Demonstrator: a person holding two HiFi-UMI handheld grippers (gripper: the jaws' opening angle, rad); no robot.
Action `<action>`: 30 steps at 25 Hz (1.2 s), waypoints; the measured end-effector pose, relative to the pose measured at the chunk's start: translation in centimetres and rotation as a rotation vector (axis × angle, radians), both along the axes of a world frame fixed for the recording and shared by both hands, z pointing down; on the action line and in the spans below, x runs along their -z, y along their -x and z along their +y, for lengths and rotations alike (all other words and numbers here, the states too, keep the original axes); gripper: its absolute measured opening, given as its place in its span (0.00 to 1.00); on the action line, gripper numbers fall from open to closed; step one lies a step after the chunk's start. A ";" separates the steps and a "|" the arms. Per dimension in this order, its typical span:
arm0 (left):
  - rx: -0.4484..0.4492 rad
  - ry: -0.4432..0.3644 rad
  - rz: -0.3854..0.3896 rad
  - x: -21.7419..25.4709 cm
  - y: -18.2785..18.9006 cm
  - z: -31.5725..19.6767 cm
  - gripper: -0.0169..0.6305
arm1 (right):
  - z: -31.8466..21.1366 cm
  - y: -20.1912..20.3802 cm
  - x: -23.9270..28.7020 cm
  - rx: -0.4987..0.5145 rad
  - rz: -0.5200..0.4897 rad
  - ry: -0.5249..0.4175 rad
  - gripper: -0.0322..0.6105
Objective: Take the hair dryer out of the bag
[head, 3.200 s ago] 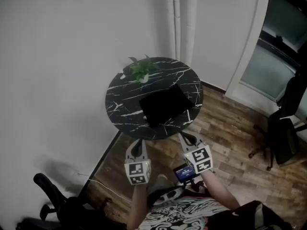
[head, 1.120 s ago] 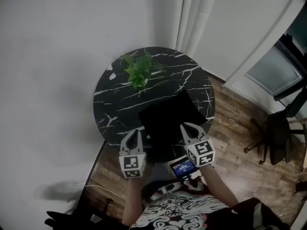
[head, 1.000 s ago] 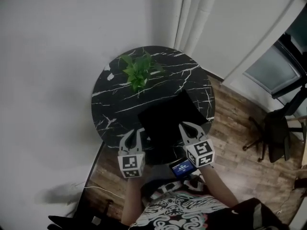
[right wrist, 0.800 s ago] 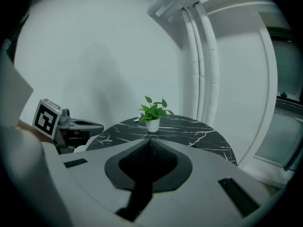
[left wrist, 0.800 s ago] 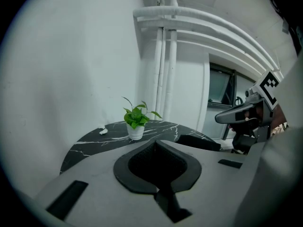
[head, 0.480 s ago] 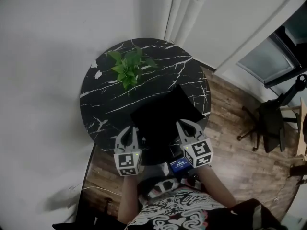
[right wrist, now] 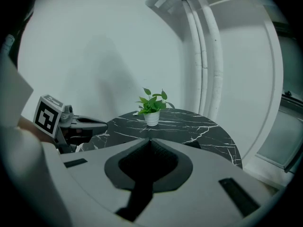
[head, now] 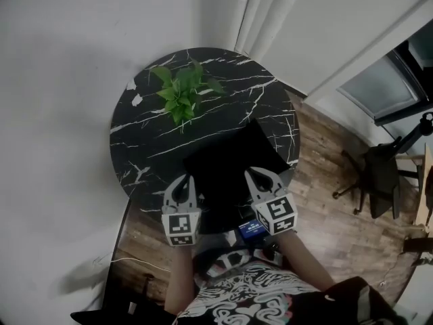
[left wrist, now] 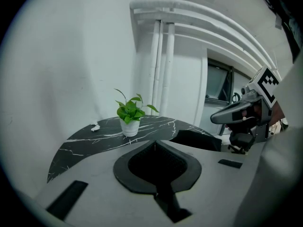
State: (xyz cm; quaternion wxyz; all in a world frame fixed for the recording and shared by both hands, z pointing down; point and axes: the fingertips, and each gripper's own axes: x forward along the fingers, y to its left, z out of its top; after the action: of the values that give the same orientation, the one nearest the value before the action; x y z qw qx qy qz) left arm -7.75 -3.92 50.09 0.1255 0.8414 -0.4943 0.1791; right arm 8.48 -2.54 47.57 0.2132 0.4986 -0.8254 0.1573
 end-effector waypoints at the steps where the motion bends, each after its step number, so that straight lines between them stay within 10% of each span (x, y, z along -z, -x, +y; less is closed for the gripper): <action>1: 0.000 0.005 -0.001 -0.2 0.0 0.0 0.05 | -0.1 0.3 -0.2 0.011 0.004 0.006 0.08; 20: -0.101 0.178 -0.080 -7.9 -1.1 1.3 0.05 | 0.5 7.2 -7.3 0.340 0.114 0.151 0.21; 30: -0.160 0.289 -0.050 -11.0 -2.1 2.5 0.28 | 1.4 10.4 -10.6 0.557 0.305 0.168 0.35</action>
State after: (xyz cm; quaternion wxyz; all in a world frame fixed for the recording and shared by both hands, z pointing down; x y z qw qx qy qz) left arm -5.66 -1.44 61.11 0.2182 0.8464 -0.3978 0.2788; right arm -1.88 -1.10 58.15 0.4096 0.2521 -0.8727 0.0840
